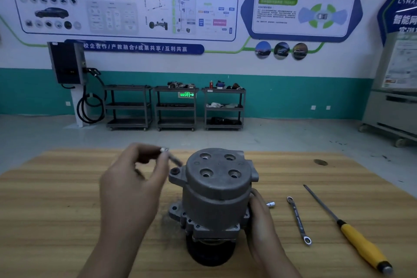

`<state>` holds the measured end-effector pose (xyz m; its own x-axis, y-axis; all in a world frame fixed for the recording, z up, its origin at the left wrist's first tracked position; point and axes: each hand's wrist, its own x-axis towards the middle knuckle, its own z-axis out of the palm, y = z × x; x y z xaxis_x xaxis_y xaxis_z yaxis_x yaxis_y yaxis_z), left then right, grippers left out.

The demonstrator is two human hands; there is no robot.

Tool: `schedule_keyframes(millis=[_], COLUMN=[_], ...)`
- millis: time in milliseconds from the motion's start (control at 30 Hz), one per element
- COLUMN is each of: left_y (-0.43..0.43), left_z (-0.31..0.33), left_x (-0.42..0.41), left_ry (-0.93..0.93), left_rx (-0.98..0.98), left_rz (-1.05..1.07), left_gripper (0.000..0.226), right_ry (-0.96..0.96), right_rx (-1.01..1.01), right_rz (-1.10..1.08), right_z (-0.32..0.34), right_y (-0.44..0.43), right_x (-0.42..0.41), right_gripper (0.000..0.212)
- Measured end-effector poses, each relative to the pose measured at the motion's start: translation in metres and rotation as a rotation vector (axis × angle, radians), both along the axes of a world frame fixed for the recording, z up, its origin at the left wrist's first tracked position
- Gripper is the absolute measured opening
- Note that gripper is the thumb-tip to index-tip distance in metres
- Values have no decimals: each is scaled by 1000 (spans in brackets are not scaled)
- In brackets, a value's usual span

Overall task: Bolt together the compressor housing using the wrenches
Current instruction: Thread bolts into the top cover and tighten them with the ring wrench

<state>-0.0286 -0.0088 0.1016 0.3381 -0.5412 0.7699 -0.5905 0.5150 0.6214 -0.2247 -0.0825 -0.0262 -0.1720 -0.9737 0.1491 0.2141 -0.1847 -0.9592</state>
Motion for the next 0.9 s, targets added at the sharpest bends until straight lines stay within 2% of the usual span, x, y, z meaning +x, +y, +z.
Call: schedule_keyframes(millis=[67,100,167,233,367,533,800,900], left_y=[5,3,-6,-18,-30,-29,-28,-29], left_z=[12,15,17,14,9,11,13,12], left_x=[-22,-32,-46,-52,-51,-47,-52,-51], left_ry=[42,-16,-219,-394,-611,-699,-734,-746], left_rx=[-60,-70,-48,-2,-13,-75,-76,-40], left_rz=[-179,-222,-212,-182,-117,-147,-221,-262], left_gripper=[9,8,2,8,10,13,12,12], right_ry=[-3,-9,-24,-45,-110,-127,-161,-154], right_rx=[-4,-6,0,10,38,33,4,-1], right_rz=[18,26,32,35,31,33,29,29], right_z=[-1,-1,0,0,3,4,5,3], right_y=[1,1,3,3,2,5,8,8], right_x=[1,1,1,1,1,2,4,4], right_gripper=[30,30,31,30,28,29,34,29])
